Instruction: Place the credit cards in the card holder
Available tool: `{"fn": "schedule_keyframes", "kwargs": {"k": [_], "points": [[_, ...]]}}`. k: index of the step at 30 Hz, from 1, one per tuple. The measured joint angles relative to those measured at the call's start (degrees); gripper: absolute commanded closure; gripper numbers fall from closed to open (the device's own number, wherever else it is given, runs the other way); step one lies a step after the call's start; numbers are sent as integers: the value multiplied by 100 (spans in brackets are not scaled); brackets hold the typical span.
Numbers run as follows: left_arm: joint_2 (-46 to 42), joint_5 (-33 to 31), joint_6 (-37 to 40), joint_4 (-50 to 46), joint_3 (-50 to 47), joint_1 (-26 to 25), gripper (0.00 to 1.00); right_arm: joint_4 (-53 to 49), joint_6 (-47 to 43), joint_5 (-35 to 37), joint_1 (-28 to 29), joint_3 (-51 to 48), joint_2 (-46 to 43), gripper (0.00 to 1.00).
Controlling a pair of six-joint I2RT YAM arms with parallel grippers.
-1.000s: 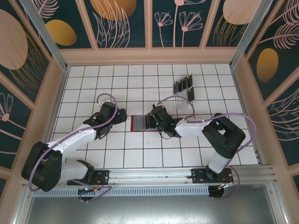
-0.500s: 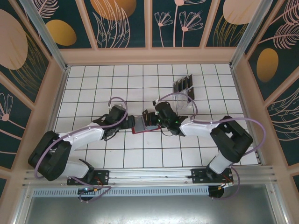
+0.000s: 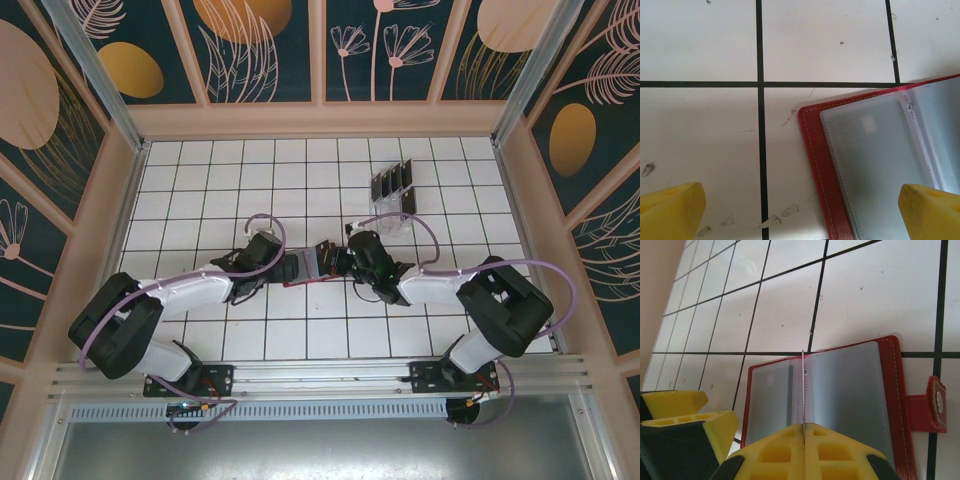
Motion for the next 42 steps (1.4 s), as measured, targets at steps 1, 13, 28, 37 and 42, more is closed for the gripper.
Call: {"fn": "schedule_keyframes", "kwargs": {"k": [1,13,28,37,42], "points": [[20,-11,-7,4,0,0,1,59,13,0,-2,-22,0,100],[459,-326,-42,7,2,-87,1,671,59,-4,-2,-79,2,100],[474,-686,-155,-17,-13,-120,2,1836,208,-201,-2,-321,575,100],[457,-708,-199,-7,-46,-120,2,2535,308,-317,-2,-365,999,100],[452,-708,-199,15,-61,-120,1,2761,343,-328,-2,-378,1185,100]]}}
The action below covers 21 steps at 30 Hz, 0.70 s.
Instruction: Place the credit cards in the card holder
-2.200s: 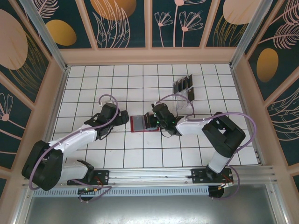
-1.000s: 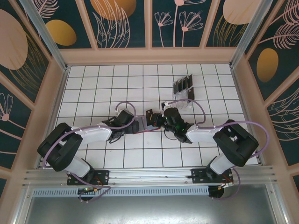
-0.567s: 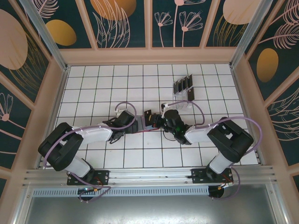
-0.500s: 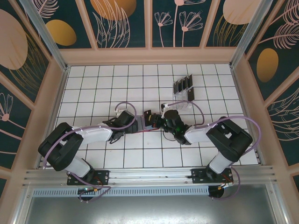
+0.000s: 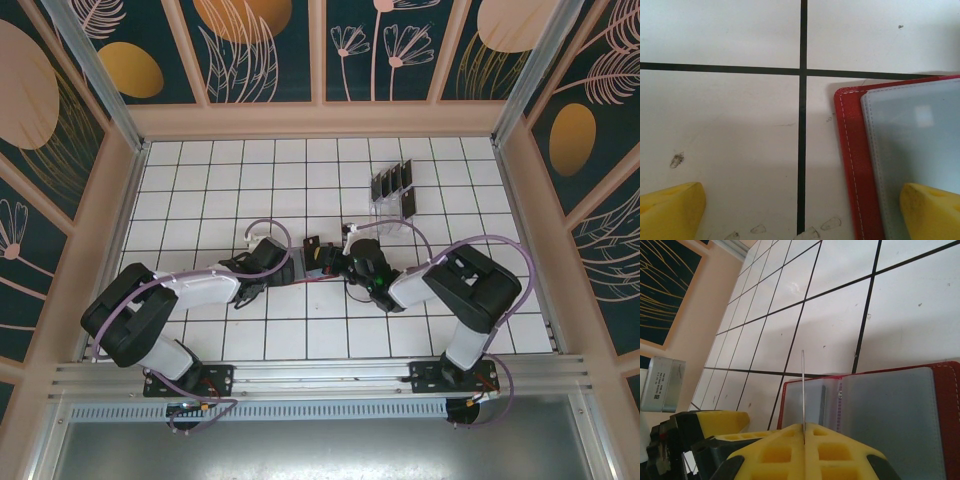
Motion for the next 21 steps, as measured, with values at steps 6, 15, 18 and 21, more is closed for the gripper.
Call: {"fn": "schedule_keyframes", "kwargs": {"k": [6,15,18,21], "points": [[-11,0,-20,37,-28,0,2,136,101,0,0,-7,210,100],[-11,0,-44,59,-42,0,2,367,168,-66,0,-11,444,100],[-11,0,-44,61,-42,0,2,420,227,-111,2,-11,472,100],[-11,0,-44,61,-42,0,2,481,260,-136,2,-11,514,100]]}}
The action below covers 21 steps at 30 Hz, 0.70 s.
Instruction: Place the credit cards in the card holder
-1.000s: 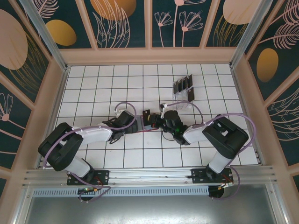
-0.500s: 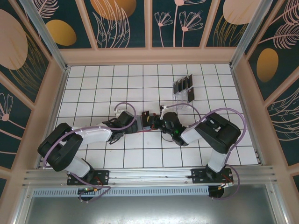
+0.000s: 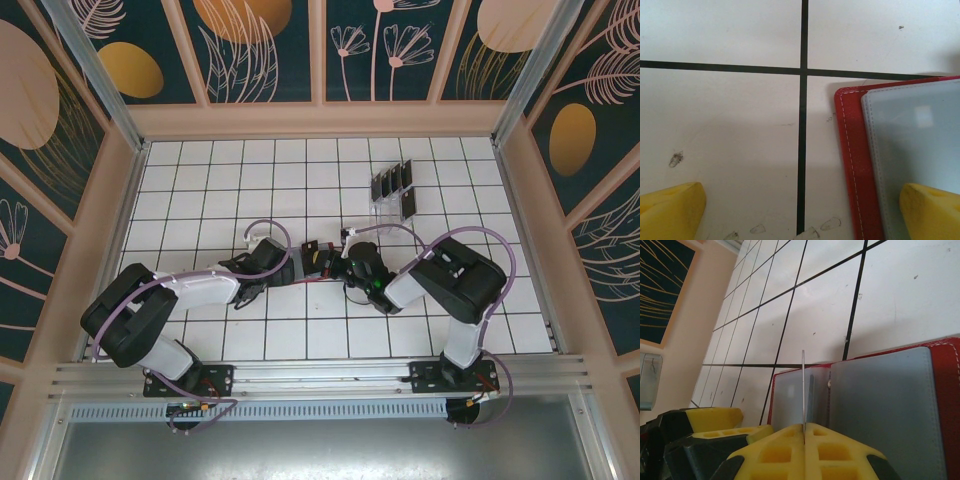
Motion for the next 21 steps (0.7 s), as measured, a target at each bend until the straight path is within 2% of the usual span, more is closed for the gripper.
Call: {"fn": "schedule_keyframes", "kwargs": {"k": [21], "points": [[0,0,-17,24,-17,0,2,623,446,-13,-11,-267,264,100]]}}
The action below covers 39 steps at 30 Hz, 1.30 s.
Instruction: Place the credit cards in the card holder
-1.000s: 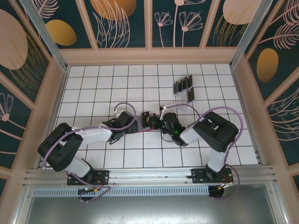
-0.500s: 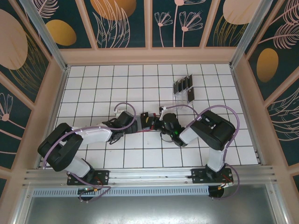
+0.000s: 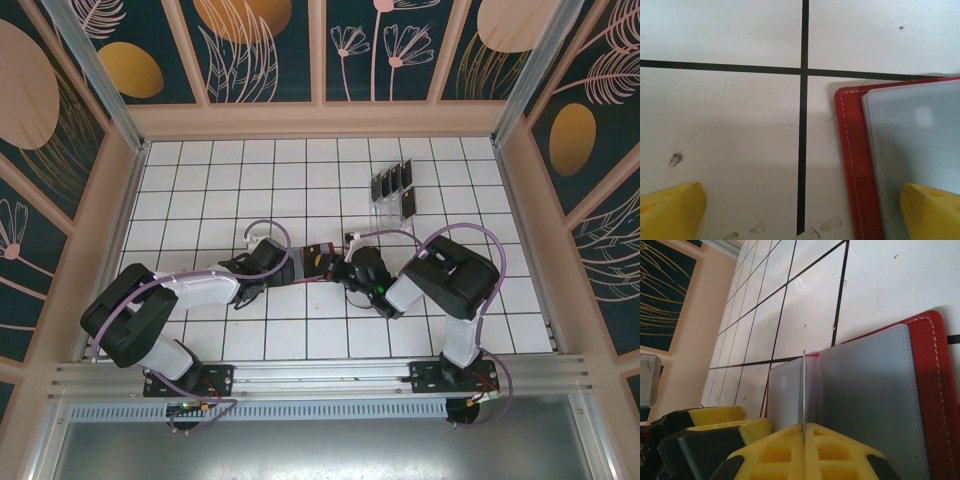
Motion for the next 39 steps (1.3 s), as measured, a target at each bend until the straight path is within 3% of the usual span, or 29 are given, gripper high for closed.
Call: {"fn": "schedule_keyframes", "kwargs": {"k": [39], "points": [[0,-15,-7,31,-17,0,1,634,181,-459,-151,76,522,100]]}}
